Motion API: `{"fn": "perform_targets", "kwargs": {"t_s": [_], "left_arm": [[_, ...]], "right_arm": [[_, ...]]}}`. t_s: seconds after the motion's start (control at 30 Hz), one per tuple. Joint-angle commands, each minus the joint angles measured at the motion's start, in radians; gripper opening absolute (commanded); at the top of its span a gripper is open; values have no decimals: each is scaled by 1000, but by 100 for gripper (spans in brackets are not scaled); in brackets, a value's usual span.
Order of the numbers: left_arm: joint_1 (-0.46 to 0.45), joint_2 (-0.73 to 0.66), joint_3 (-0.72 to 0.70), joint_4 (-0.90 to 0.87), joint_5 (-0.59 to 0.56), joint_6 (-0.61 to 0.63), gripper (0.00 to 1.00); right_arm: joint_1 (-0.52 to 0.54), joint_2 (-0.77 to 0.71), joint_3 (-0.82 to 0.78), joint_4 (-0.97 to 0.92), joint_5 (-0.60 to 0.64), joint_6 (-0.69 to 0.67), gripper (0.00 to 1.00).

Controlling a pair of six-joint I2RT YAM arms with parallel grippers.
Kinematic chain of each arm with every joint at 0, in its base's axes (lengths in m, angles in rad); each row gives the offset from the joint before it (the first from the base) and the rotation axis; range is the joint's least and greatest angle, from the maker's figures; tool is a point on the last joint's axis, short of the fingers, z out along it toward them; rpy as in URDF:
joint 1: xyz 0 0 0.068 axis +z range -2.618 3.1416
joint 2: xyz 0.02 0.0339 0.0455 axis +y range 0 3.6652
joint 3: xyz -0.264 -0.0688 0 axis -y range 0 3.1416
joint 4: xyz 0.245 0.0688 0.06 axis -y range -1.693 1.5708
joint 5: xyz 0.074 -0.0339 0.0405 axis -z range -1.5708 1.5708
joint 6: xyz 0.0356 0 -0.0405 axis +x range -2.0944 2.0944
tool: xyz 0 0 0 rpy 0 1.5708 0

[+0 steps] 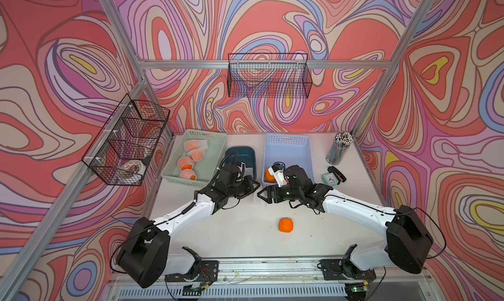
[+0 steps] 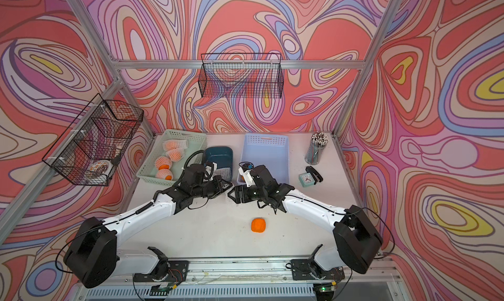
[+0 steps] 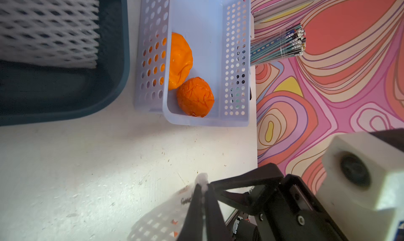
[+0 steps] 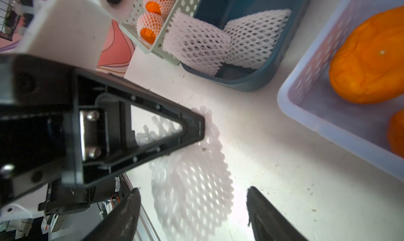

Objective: Remove foam nets from oranges
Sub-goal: Place the foam net into the storage box.

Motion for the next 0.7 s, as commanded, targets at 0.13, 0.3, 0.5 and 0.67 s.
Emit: {"fn": "perform_targets", "kwargs": {"t_s": [0.13,0.3,0.5,0.67], "left_arm": [[73,15,196,-395,-27,198,0],[120,99,420,-645,-56,331,0],[151,270,691,-868,-108,447,0],[161,414,829,-916,-138,475,0]], "right_arm": [[1,-93,43,-186,34,-30,81],[1,-140,58,-284,84,-27,84],[1,-132,91,-409,97,-15,85],[1,-102,126,-509,89,-14,85]]}}
